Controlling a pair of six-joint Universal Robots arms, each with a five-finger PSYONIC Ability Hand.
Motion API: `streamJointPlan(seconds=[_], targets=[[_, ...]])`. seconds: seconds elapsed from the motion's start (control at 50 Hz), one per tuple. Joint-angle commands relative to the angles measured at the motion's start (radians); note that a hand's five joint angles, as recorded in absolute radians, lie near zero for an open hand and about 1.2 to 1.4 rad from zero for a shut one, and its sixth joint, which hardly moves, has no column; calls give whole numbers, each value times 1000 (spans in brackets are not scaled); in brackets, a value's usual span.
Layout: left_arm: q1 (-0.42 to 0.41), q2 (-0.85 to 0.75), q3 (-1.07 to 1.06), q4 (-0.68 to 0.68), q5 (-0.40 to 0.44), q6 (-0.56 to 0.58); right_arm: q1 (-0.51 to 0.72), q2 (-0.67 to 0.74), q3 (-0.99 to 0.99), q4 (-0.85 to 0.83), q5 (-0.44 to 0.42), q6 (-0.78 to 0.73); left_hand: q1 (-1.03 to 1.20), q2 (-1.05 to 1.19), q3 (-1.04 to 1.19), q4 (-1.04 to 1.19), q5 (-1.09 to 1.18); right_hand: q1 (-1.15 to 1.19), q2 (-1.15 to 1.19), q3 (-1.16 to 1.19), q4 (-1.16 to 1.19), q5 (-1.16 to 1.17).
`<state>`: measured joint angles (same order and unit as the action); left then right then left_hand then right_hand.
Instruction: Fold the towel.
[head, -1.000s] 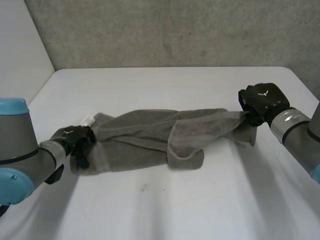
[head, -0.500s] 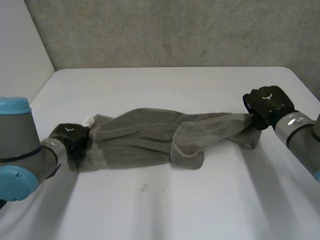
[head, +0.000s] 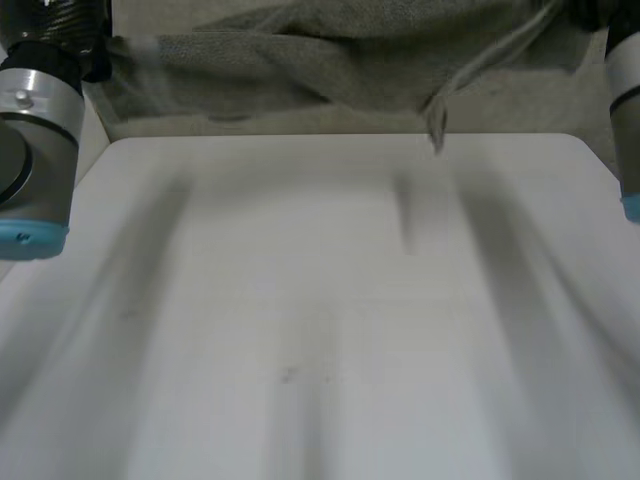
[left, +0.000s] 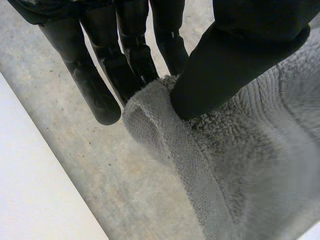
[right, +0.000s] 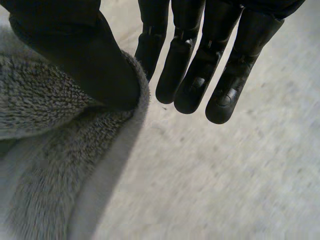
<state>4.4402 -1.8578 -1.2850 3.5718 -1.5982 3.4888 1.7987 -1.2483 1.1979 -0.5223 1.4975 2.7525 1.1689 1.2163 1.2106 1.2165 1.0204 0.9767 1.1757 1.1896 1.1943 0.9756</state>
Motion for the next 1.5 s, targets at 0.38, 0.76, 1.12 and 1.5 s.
streamJointPlan(seconds=[0.38,0.76,1.12,1.5], targets=[[-10,88,-367,-50,9,-14,-7,-5,213,274,-54,-8,227,180,186,180,201,420,221,207,202,246],[-28,-205,-307,-85,4,-7,-48,219,206,278,-26,-60,-994,-1041,-1035,-1041,-1020,-802,-1001,-1015,-1020,-976],[19,46,-482,-189,15,-7,-221,-32,503,561,-296,-172,-961,-1009,-1003,-1009,-987,-769,-968,-982,-987,-942],[154,155,-614,-412,210,-17,-318,-14,724,470,-511,-258,-870,-918,-912,-918,-896,-431,-630,-644,-648,-604]])
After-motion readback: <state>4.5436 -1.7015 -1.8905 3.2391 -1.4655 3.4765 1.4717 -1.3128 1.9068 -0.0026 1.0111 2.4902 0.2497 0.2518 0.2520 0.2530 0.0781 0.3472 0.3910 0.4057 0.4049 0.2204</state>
